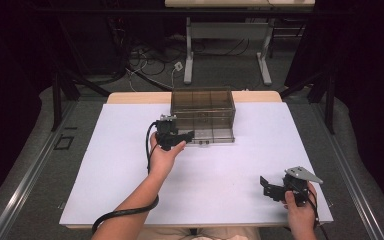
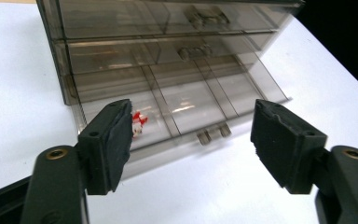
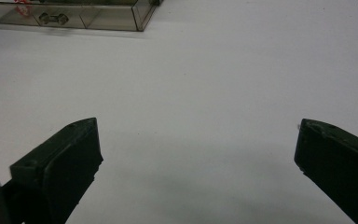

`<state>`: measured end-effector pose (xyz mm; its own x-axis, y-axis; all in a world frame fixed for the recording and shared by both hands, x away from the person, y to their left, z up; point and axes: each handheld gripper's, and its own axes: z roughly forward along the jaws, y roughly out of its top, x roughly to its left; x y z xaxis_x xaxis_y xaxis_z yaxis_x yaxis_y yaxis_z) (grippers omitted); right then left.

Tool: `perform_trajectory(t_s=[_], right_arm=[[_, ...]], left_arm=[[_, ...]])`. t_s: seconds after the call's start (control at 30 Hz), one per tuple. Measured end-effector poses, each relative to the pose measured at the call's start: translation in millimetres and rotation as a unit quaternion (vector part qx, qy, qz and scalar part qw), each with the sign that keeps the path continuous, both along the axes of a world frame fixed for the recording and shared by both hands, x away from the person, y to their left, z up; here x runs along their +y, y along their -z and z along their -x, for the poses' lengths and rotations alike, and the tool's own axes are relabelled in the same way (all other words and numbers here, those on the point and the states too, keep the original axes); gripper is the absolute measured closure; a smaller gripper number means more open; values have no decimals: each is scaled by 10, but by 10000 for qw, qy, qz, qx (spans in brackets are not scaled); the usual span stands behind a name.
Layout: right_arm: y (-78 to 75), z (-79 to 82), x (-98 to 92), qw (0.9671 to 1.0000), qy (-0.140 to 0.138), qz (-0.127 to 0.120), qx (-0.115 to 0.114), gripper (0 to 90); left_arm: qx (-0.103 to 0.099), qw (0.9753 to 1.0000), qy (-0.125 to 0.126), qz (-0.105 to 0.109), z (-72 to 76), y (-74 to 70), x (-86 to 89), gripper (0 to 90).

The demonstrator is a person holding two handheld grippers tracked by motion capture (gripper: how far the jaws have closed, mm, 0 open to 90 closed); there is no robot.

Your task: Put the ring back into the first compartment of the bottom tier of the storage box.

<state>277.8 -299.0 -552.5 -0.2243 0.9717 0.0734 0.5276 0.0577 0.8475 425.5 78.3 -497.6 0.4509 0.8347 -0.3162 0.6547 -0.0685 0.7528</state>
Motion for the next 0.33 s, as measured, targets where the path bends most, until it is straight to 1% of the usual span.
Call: perform_trajectory(t_s=[0.07, 0.13, 0.17, 0.2, 0.27, 0.33], right_arm=[[0, -1, -4, 10000, -6, 11, -12, 1], [0, 1, -3, 10000, 10, -7, -11, 1], [-4, 4, 0, 10000, 15, -48, -4, 1], [-5, 6, 0, 10000, 16, -48, -9, 1], [-10, 9, -6, 10000, 47, -5, 14, 1], [-7, 8, -4, 10000, 57, -32, -35, 2]], left_arm=[[-107, 9999, 69, 84, 66, -13, 47, 291], [-166, 9997, 106, 152, 138, -24, 105, 278], [-168, 9995, 124, 236, 174, -25, 136, 276], [-157, 9994, 123, 272, 211, -25, 166, 272], [-190, 9992, 134, 330, 280, -25, 219, 219], [-278, 9992, 175, 231, 347, -20, 269, 159]])
